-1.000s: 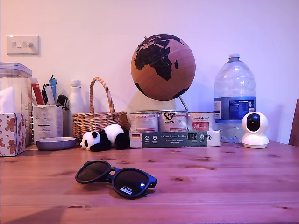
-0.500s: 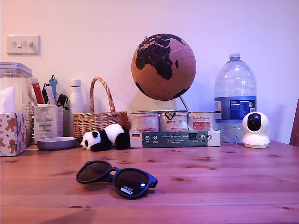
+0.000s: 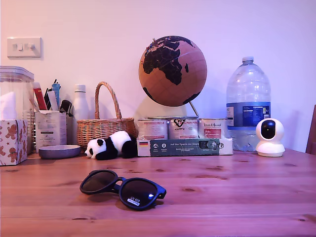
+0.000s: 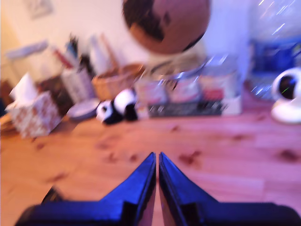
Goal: Pick up the sunglasses and open them, then place them back on the table
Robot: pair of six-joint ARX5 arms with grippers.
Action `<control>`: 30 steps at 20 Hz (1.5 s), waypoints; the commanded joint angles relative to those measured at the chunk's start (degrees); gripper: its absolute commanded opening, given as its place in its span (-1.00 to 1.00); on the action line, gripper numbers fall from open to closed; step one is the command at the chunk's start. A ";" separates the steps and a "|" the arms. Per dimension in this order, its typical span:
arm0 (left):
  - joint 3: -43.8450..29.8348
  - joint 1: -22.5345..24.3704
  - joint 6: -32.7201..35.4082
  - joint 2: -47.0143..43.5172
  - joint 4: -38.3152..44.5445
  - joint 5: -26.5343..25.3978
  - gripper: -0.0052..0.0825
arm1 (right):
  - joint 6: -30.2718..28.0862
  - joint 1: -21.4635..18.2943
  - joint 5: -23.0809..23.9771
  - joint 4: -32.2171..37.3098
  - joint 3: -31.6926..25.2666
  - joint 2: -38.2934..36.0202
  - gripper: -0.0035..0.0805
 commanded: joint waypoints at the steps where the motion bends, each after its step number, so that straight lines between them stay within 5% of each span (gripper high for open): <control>1: 2.23 -1.09 1.18 4.09 -0.42 0.55 -0.93 | 0.07 1.38 -0.44 0.26 -0.83 2.10 -0.94; 5: 10.93 -4.22 10.10 15.91 -5.27 1.95 -0.93 | 0.17 5.75 -2.14 1.11 -0.83 6.73 -0.94; 10: 22.75 -9.66 29.77 32.24 -18.14 3.89 -0.92 | 3.23 11.96 -3.37 2.80 -0.83 12.09 -0.94; 16: 27.54 -17.16 43.25 44.81 -22.40 7.04 -0.90 | 3.76 15.13 -3.43 3.02 -0.83 15.67 -0.94; 24: 27.69 -30.08 60.33 55.95 -22.47 -8.96 -0.83 | 2.82 18.93 -3.17 3.72 -0.83 23.28 -0.94; 28: 27.71 -33.57 62.69 61.44 -22.34 -11.69 -0.81 | 1.22 21.35 -3.19 7.52 -0.83 27.52 -0.94; 30: 27.71 -33.90 64.11 64.50 -21.81 -12.57 -0.65 | 1.05 22.67 -2.75 9.38 -0.83 29.73 -0.94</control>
